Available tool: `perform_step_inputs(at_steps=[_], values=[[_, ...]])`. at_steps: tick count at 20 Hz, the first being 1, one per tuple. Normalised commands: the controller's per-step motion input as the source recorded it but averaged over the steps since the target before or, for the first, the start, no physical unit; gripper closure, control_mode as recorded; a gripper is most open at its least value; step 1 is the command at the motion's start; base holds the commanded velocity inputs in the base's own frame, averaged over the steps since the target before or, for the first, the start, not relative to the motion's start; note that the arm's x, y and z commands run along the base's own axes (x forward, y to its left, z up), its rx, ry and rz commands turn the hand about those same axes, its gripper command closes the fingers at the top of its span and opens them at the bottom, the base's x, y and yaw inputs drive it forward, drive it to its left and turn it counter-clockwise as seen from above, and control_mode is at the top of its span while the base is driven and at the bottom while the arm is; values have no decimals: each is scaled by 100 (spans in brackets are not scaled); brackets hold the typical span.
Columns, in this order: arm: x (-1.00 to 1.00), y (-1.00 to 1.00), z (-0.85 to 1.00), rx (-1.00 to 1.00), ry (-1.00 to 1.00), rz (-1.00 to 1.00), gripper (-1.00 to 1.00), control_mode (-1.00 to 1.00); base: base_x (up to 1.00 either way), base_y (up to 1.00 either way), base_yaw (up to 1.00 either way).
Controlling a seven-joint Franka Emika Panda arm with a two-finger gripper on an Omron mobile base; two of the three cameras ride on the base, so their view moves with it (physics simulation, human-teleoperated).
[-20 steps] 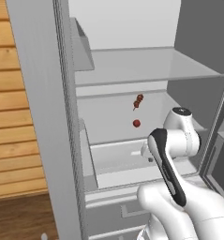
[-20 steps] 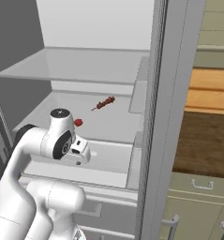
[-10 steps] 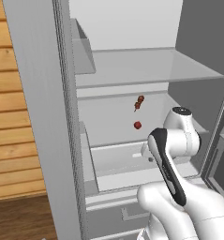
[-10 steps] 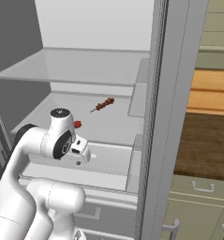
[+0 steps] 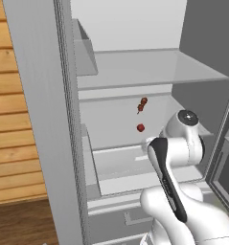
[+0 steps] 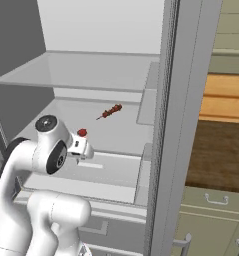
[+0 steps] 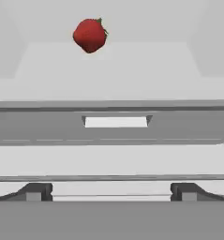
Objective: Take the strawberry from the fridge and place it on top of the pancake, located on the dining counter.
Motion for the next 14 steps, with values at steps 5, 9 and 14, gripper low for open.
perform_step_inputs(at_steps=[5,9,14], values=[[54,22,22,-2,-41,8,-100,-100,0,0,0],[72,12,19,0,-22,0,-100,-100,0,0,0],[55,0,0,0,7,0,-100,-100,0,0,0]])
